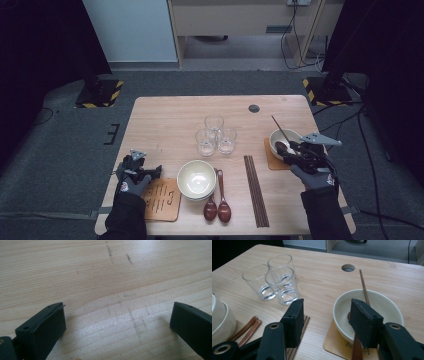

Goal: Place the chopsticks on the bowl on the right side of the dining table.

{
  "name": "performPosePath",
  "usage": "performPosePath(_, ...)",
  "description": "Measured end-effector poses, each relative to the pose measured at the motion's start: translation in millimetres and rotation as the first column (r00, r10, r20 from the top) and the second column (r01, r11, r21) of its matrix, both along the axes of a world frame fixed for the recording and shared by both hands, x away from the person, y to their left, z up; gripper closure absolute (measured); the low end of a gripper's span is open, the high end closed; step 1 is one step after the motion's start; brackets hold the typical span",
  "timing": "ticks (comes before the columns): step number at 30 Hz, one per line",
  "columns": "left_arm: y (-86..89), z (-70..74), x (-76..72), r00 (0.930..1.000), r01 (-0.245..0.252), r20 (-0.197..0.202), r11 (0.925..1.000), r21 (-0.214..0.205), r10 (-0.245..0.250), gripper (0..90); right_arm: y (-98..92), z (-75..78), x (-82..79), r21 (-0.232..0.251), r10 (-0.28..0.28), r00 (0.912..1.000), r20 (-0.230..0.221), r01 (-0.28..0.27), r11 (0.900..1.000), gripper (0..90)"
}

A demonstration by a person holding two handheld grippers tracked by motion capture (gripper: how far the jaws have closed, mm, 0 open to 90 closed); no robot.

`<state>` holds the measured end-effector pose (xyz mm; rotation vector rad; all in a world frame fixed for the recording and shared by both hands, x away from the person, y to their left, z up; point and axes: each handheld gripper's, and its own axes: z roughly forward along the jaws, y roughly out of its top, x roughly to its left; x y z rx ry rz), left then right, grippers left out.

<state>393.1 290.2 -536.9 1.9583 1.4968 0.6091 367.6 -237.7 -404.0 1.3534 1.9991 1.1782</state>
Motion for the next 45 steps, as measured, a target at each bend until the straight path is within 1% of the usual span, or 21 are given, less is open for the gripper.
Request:
performPosePath(2, 0.0, 0.0, 0.0, 1.0, 0.0, 0.0, 1.0, 0.0, 0.0, 0.0, 3.8, -0.8, -1.0, -0.004, 0.011, 0.9999, 0.002, -0.011, 0.9999, 45.1)
performPosePath(7, 0.0, 0.0, 0.0, 1.0, 0.0, 0.0, 1.0, 0.0, 0.0, 0.0, 12.7, -4.4, -3.2, -0.016, 0.019, 0.9998, 0.002, -0.019, 0.9997, 45.1)
performPosePath(17, 0.0, 0.0, 0.0, 1.0, 0.0, 0.0, 1.0, 0.0, 0.0, 0.0, 27.3, -13.2, -8.0, -0.033, 0.032, 0.9993, -0.022, -0.032, 0.9989, 45.2)
performPosePath(21, 0.0, 0.0, 0.0, 1.0, 0.0, 0.0, 1.0, 0.0, 0.0, 0.0, 34.9, -20.2, -10.5, -0.034, 0.043, 0.9985, -0.034, -0.045, 0.9984, 45.1)
performPosePath(32, 0.0, 0.0, 0.0, 1.0, 0.0, 0.0, 1.0, 0.0, 0.0, 0.0, 44.7, -32.0, -17.7, -0.054, 0.066, 0.9967, -0.047, -0.068, 0.9962, 46.2)
performPosePath(41, 0.0, 0.0, 0.0, 1.0, 0.0, 0.0, 1.0, 0.0, 0.0, 0.0, 48.1, -43.8, -21.0, -0.073, 0.071, 0.9947, -0.075, -0.077, 0.9944, 48.1)
performPosePath(45, 0.0, 0.0, 0.0, 1.0, 0.0, 0.0, 1.0, 0.0, 0.0, 0.0, 50.5, -50.6, -20.2, -0.083, 0.072, 0.9928, -0.095, -0.08, 0.9933, 48.8)
